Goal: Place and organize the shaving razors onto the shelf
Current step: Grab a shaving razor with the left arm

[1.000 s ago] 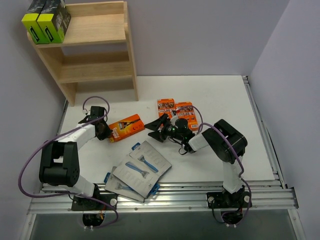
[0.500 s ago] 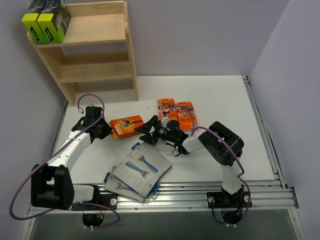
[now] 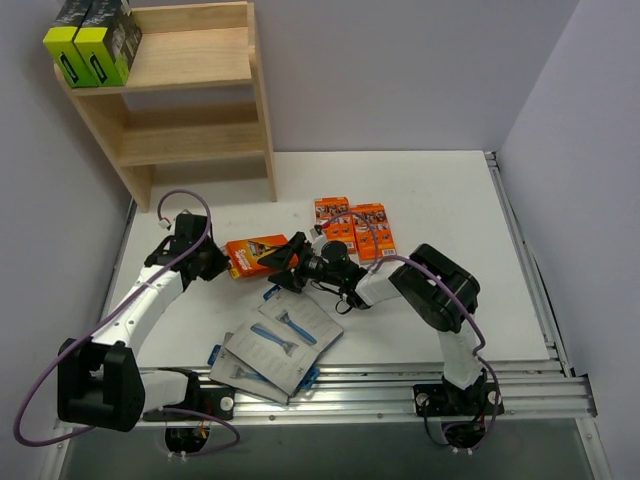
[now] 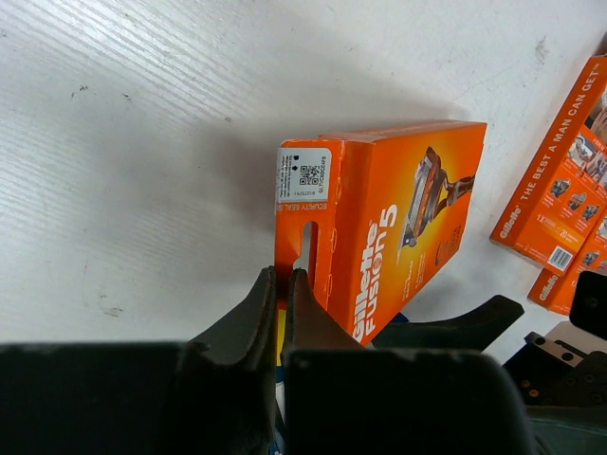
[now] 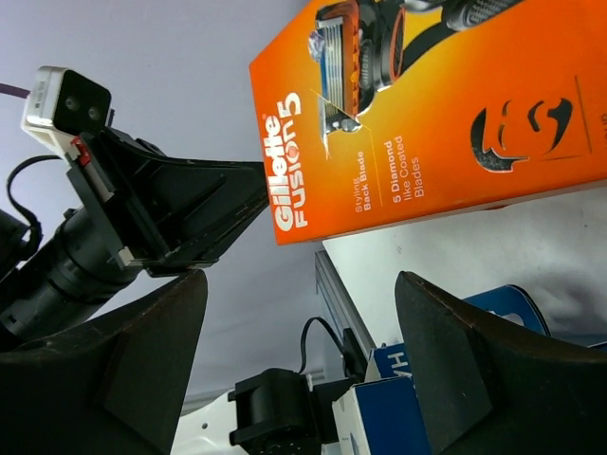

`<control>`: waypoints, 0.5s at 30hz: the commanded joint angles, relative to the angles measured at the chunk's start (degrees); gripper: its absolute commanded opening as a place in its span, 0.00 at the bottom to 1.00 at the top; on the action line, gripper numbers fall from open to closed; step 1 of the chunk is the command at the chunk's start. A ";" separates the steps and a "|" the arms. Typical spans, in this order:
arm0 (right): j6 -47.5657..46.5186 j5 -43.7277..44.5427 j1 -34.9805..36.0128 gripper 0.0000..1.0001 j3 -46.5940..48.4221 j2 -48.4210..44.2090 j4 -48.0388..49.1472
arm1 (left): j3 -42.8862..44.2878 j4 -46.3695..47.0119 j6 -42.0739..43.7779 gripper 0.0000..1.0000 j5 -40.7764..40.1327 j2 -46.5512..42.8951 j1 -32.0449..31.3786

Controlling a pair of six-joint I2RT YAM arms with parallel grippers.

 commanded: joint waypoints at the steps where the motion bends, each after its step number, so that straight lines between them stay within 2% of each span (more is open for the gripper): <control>1: 0.67 0.80 0.87 0.76 2.12 0.68 0.86 | 3.23 -0.12 -1.82 0.02 -1.02 -2.20 -0.75; 15: 2.86 1.94 2.19 0.78 4.66 3.67 1.47 | 6.31 -0.55 -3.85 0.02 -0.76 -1.94 -2.68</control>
